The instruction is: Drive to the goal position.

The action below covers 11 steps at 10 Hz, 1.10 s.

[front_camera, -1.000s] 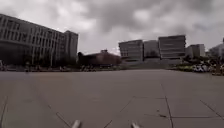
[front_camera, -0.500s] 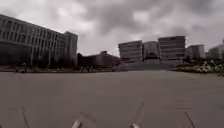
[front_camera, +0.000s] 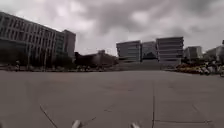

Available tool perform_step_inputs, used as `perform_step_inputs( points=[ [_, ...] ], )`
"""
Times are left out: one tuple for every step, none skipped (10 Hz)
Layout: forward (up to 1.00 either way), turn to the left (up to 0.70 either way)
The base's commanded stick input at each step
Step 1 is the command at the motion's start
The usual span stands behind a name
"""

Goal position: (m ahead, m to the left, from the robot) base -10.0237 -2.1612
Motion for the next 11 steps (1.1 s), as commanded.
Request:
perform_step_inputs(
  points=[
    [1.00, -0.24],
    [1.00, -0.20],
    [1.00, -0.06],
    [1.00, -0.16],
    [1.00, -0.14],
    [1.00, -0.09],
    [1.00, -0.25],
    [1.00, -0.11],
    [1.00, -0.09],
    [1.00, -0.23],
    [1.00, -0.24]
  ],
)
